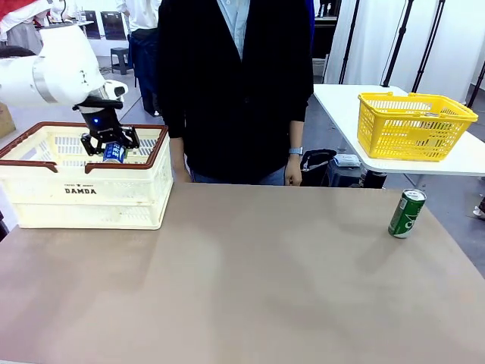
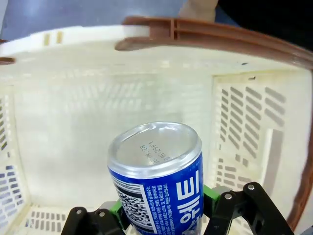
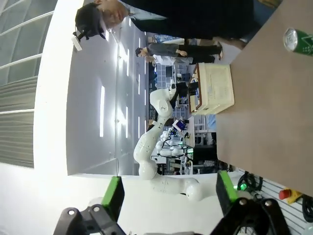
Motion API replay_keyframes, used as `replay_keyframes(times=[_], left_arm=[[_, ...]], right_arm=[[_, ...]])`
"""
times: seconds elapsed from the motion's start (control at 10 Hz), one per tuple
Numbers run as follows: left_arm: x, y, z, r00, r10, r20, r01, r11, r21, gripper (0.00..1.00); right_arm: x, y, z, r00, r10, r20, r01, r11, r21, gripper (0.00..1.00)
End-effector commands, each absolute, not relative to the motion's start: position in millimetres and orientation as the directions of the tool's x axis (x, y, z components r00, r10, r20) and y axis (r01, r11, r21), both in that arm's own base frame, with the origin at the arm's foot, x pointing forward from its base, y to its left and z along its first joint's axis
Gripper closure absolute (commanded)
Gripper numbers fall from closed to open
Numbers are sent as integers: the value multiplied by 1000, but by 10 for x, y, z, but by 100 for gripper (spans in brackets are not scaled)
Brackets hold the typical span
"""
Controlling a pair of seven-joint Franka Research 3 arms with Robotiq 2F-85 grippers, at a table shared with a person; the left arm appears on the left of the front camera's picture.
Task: Place the drinks into the Shopping basket.
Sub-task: Pick up one drink and place it into the Shopping basket.
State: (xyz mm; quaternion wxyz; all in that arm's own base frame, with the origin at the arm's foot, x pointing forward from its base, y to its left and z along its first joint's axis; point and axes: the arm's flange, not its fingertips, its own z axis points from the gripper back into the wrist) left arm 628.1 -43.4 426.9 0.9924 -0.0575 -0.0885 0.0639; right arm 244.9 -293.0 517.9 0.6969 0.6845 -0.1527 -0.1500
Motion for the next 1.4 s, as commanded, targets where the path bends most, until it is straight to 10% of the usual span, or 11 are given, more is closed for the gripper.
replay_keyframes(times=[0.0,0.5,0.6,0.7,0.8,1.3], left_arm=[[6283,-408,4198,980,106,168,-92,992,-91,100],[6297,-475,4095,989,85,120,-77,995,-70,100],[6312,-475,4070,989,88,115,-81,994,-72,91],[6319,-483,4063,989,87,116,-79,994,-74,34],[6324,-487,4056,990,91,107,-84,994,-68,0],[6275,-446,4186,988,84,134,-72,993,-89,0]], right_arm=[[2465,-2962,5196,911,-412,20,-14,17,1000,0],[2465,-2962,5196,911,-412,20,-14,17,1000,0],[2465,-2962,5196,911,-412,20,-14,17,1000,0],[2465,-2962,5196,911,-412,20,-14,17,1000,0],[2465,-2962,5196,911,-412,20,-14,17,1000,0],[2465,-2962,5196,911,-412,20,-14,17,1000,0]])
